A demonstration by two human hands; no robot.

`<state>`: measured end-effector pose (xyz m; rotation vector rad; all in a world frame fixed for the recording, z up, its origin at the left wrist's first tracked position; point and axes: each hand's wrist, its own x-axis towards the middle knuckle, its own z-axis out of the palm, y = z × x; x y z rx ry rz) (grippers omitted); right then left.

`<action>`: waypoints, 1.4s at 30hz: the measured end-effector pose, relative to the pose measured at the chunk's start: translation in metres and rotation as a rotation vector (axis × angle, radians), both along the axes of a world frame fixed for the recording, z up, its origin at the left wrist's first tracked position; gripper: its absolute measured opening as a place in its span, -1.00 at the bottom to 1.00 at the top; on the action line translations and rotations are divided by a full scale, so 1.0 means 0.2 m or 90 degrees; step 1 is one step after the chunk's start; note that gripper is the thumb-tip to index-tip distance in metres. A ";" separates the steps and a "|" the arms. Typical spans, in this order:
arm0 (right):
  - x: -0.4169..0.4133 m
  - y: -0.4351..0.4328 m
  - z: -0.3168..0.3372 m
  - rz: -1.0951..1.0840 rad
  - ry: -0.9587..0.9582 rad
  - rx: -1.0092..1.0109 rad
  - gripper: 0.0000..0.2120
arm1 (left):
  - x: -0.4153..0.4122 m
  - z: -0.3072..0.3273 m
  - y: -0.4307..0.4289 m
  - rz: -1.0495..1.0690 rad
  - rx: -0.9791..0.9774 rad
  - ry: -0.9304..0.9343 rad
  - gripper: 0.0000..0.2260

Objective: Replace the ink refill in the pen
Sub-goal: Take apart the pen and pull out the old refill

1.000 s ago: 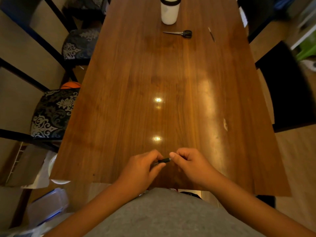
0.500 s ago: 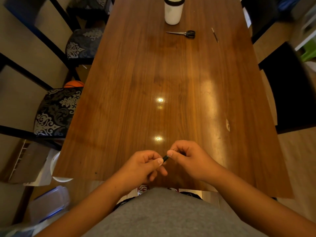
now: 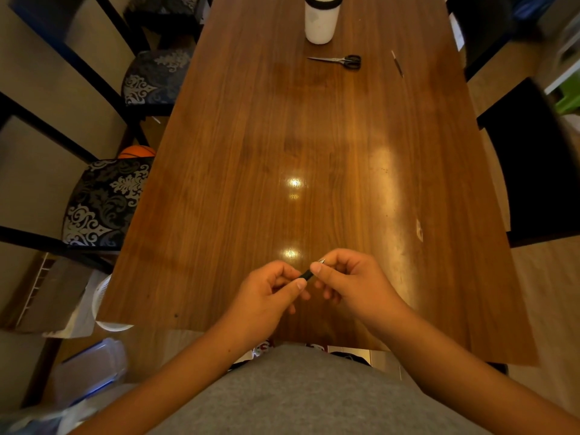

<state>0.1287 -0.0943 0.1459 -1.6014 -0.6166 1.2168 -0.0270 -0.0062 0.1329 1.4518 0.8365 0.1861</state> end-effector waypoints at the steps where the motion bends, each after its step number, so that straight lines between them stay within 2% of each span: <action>1: 0.00 0.00 0.00 0.001 -0.002 0.003 -0.82 | 0.00 0.00 0.00 -0.012 0.004 0.009 -0.91; 7: 0.03 -0.01 0.00 0.021 0.009 0.020 -0.92 | 0.03 0.02 0.01 -0.035 -0.039 0.029 -0.84; 12: 0.02 -0.01 -0.02 0.010 -0.064 0.002 -0.76 | 0.04 0.02 0.00 -0.018 0.024 0.033 -0.92; 19: 0.04 -0.03 -0.03 0.050 -0.058 0.026 -0.89 | 0.03 0.02 0.00 -0.058 0.039 0.043 -0.87; 23: 0.05 -0.04 -0.02 0.071 -0.002 0.051 -0.92 | 0.03 0.03 -0.01 -0.055 -0.086 0.036 -0.81; 26: 0.04 -0.05 -0.02 0.075 0.020 0.041 -0.90 | 0.01 0.03 0.00 -0.051 -0.144 0.020 -0.87; 30: 0.03 -0.06 -0.02 0.072 0.006 0.013 -0.95 | 0.00 0.02 -0.02 -0.042 -0.011 0.023 -0.95; 34: 0.03 -0.06 -0.01 0.043 -0.039 -0.023 -0.78 | -0.01 0.00 -0.04 -0.030 0.103 0.030 -0.90; 39: 0.03 -0.06 0.00 0.053 -0.032 0.002 -0.92 | -0.02 -0.01 -0.03 -0.056 0.110 0.036 -0.93; 42: 0.02 -0.07 0.01 0.028 -0.022 0.022 -0.93 | -0.02 -0.02 -0.03 -0.057 0.094 0.036 -0.91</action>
